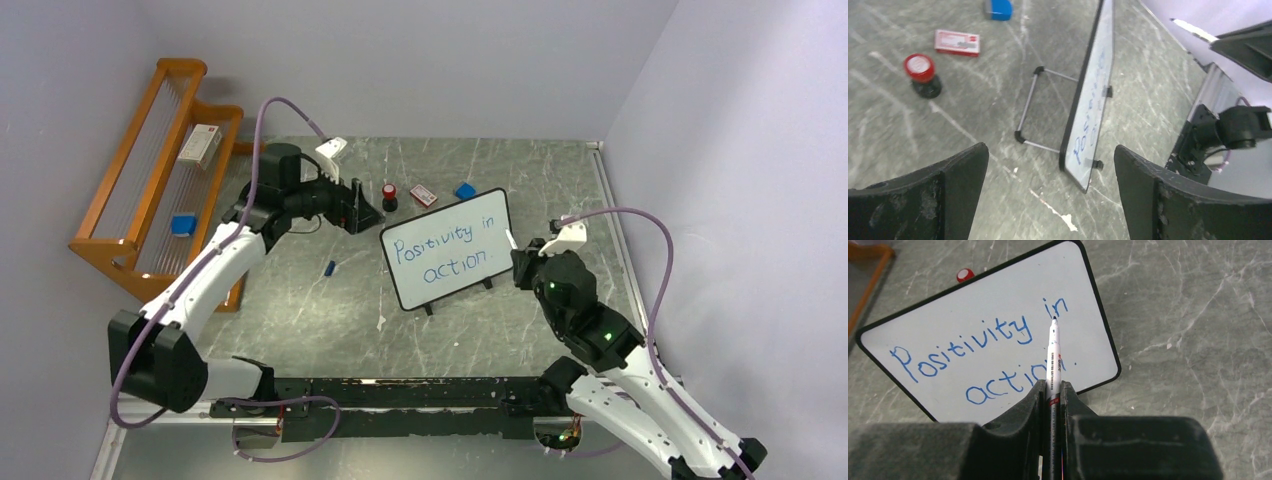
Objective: Write a sentence on the whiteboard
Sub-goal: Write a sentence on the whiteboard, then close the whiteboard marker at the center of the board.
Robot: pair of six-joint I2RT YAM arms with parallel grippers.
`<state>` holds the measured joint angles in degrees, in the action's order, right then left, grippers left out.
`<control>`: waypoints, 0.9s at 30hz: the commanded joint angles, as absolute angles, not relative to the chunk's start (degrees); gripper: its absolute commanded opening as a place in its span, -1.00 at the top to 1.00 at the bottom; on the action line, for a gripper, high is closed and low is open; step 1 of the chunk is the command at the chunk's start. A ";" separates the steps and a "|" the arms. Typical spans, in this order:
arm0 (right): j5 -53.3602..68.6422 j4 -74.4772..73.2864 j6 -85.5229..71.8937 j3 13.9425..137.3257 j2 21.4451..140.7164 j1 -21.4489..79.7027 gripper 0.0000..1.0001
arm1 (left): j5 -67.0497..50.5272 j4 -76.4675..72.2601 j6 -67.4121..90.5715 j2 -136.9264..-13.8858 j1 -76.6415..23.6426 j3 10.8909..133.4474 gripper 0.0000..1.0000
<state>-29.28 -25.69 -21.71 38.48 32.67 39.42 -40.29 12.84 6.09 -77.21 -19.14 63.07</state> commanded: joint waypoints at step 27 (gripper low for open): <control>-27.52 -23.43 -20.83 37.54 24.79 39.11 1.00 | -4.02 34.19 10.98 -87.69 -16.09 58.19 -0.25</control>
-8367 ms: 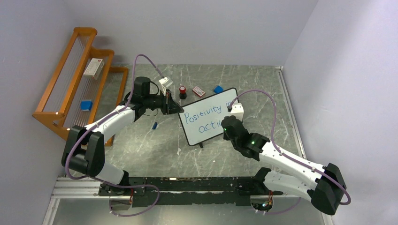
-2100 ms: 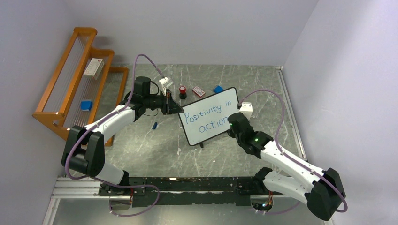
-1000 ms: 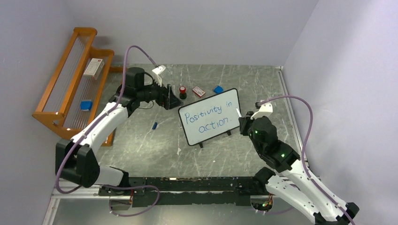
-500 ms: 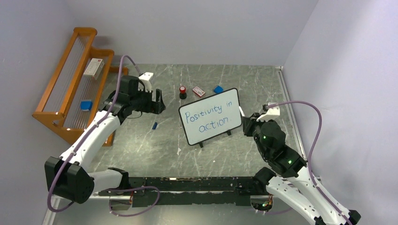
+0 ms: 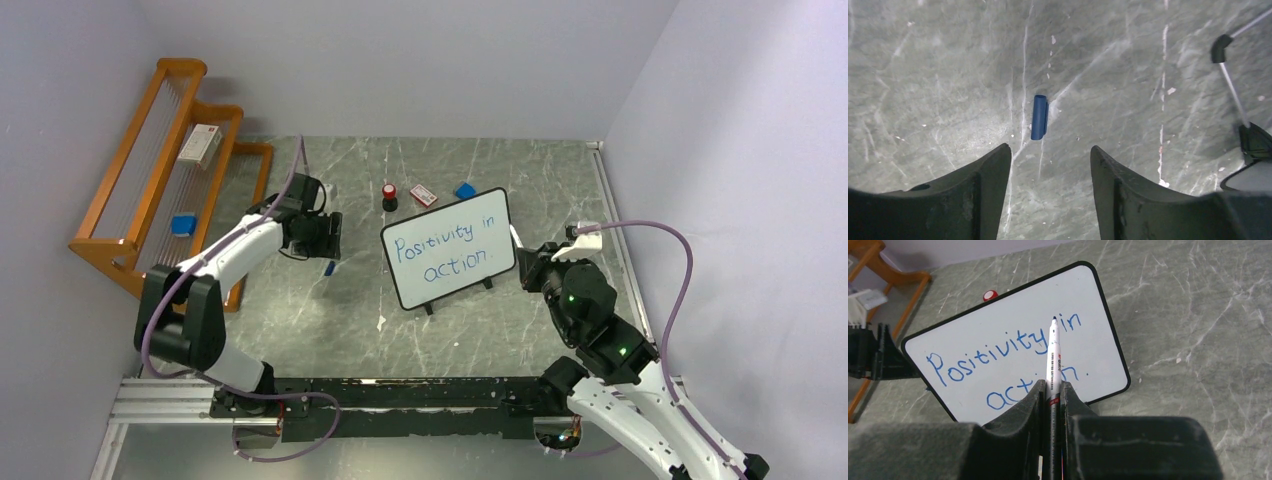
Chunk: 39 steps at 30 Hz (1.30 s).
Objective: Write a sentence on the whiteboard
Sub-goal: Close the whiteboard marker at the center of the board.
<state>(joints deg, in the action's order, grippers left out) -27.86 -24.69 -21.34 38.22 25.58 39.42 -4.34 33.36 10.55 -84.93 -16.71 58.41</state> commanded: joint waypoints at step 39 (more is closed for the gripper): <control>-26.50 -22.17 -19.86 37.37 27.33 39.13 1.00 | -0.62 34.99 5.63 -93.60 -17.31 59.88 0.90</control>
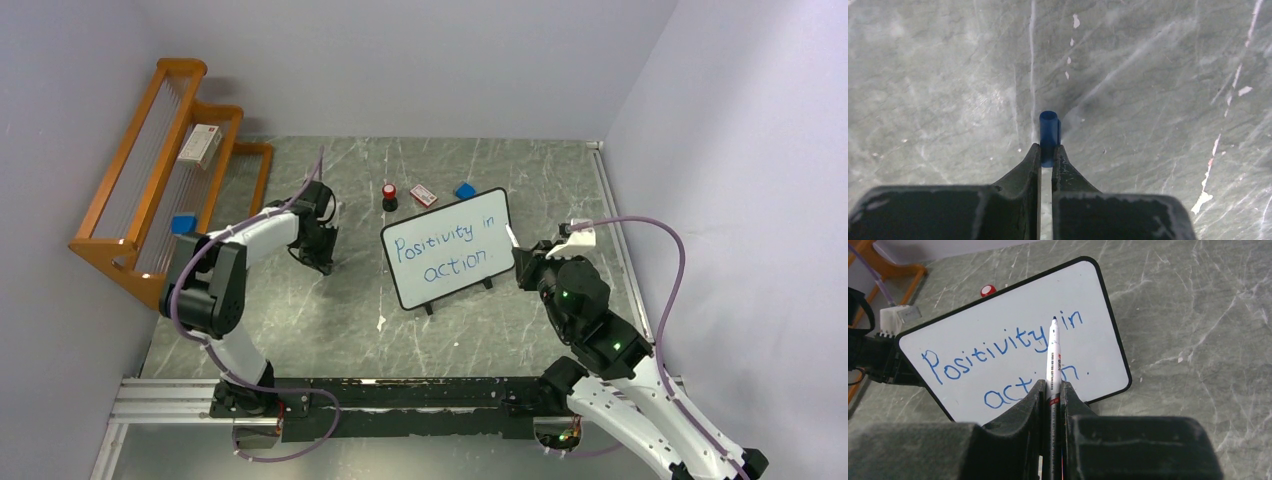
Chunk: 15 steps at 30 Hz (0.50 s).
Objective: Write a sentence on the whiteboard
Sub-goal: Close the whiteboard marker at the center of the board.
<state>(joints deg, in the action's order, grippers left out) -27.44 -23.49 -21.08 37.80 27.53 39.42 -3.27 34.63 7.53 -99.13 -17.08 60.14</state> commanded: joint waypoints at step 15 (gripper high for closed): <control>-13.61 -18.44 -15.71 39.95 29.81 39.12 1.00 | -4.04 34.66 -12.60 -73.35 -27.65 65.25 0.90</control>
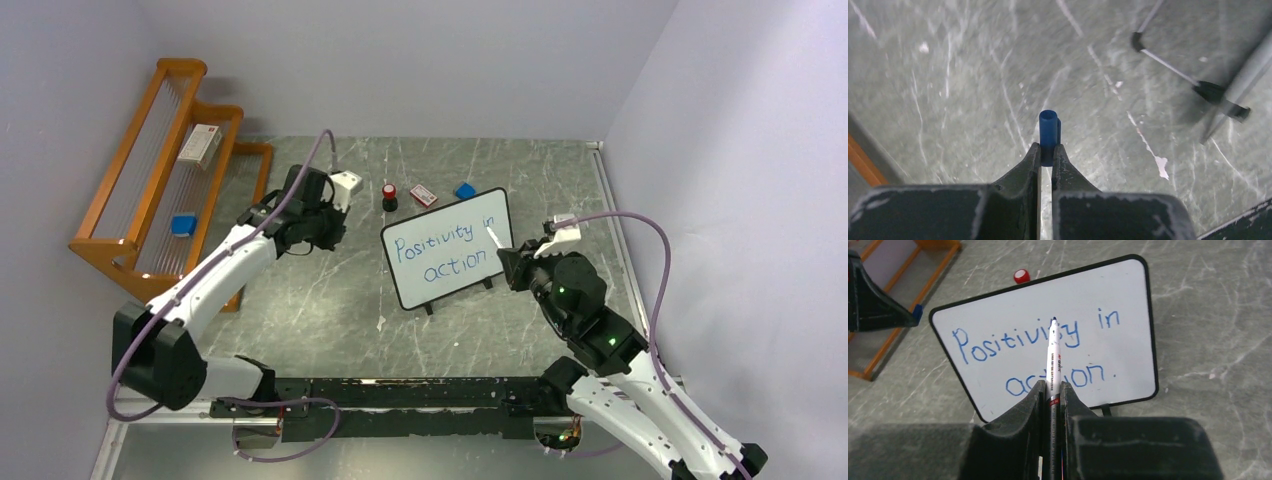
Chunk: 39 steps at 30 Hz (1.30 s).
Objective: Write a sentence on the whiteboard
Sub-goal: Close the whiteboard marker at the center of the board.
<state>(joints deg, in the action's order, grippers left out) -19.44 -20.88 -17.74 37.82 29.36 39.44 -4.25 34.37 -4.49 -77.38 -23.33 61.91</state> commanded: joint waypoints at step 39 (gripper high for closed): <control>28.68 -11.52 -10.25 54.64 51.24 39.13 1.00 | 9.23 42.80 -52.54 -63.10 -57.66 71.30 0.90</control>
